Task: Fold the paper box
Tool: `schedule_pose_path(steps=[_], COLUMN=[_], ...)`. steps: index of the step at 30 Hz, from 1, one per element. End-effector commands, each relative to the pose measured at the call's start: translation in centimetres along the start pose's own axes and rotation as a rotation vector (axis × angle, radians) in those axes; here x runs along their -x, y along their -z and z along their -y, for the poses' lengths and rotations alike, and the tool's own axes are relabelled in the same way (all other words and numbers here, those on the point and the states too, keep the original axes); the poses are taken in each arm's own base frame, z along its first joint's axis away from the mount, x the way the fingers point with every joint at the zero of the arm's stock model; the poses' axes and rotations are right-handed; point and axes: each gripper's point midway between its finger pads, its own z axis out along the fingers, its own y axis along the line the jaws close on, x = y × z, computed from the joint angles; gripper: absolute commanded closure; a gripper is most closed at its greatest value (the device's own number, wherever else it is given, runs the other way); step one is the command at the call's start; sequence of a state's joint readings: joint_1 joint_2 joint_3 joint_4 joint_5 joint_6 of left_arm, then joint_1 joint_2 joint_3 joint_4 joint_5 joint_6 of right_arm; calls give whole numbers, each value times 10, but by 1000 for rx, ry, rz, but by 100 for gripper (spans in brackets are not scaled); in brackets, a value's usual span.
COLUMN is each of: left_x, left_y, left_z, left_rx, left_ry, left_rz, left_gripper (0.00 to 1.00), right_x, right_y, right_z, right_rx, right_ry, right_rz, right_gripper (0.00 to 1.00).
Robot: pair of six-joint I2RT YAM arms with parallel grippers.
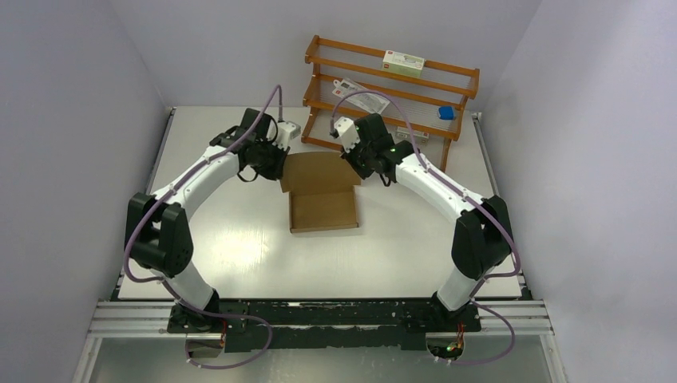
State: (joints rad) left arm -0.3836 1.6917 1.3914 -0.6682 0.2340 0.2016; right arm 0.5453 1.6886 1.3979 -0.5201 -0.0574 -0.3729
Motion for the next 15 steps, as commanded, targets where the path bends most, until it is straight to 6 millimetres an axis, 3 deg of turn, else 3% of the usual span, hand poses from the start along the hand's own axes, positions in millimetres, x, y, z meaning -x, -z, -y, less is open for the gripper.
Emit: schedule_pose_path(steps=[1,7,15], left_x=[43,64,74], left_y=[9,26,27], left_z=[34,37,39], left_rx=[-65,-60,-69], left_ry=[166,301,412], left_rz=[219,369,474], left_gripper=[95,95,95], right_x=[36,44,57], right_y=[2,5,-1], right_z=[-16,-18,-30], right_rx=[-58,-124,-163], right_ry=[-168,-408,-654], right_rz=[122,149,180], right_gripper=[100,100,100])
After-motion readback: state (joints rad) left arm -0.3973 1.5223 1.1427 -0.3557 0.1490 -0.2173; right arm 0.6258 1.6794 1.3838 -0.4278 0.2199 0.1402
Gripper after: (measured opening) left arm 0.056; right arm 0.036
